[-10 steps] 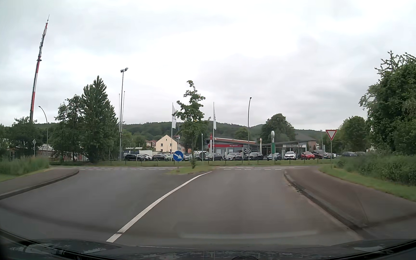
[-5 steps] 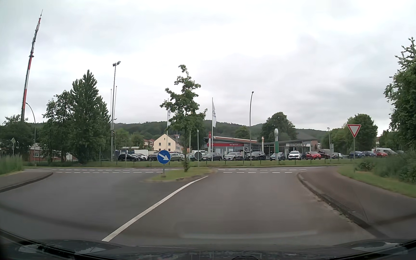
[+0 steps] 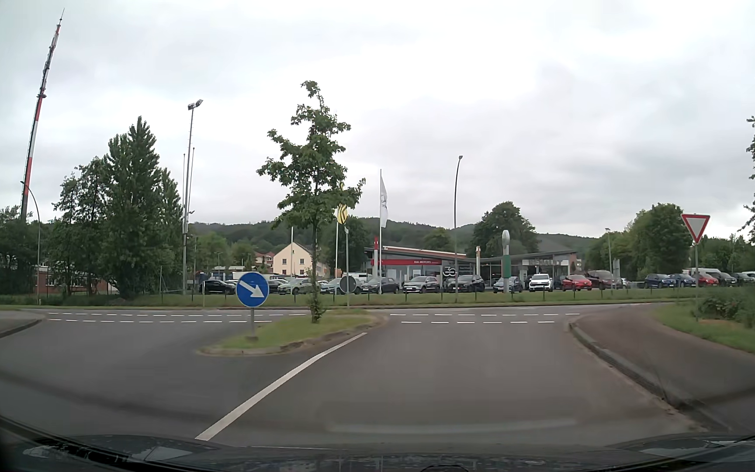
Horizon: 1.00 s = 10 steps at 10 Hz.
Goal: Follow the waypoints while adhering to traffic rules and regulations
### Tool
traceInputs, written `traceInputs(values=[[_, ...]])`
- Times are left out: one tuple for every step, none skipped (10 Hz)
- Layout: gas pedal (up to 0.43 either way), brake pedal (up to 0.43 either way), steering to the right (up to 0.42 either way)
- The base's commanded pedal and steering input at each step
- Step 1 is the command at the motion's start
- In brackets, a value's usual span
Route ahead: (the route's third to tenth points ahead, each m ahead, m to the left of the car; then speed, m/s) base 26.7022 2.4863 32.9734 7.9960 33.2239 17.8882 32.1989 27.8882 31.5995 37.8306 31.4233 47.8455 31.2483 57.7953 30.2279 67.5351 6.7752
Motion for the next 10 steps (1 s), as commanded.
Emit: traceInputs(values=[[0.0, 0.018, 0.024], [0.0, 0.03, 0.026], [0.0, 0.043, 0.029], [0.0, 0.067, 0.031], [0.0, 0.079, 0.033], [0.0, 0.098, 0.035], [0.0, 0.134, 0.036], [0.0, 0.146, 0.036], [0.0, 0.165, 0.036], [0.0, 0.189, 0.036]])
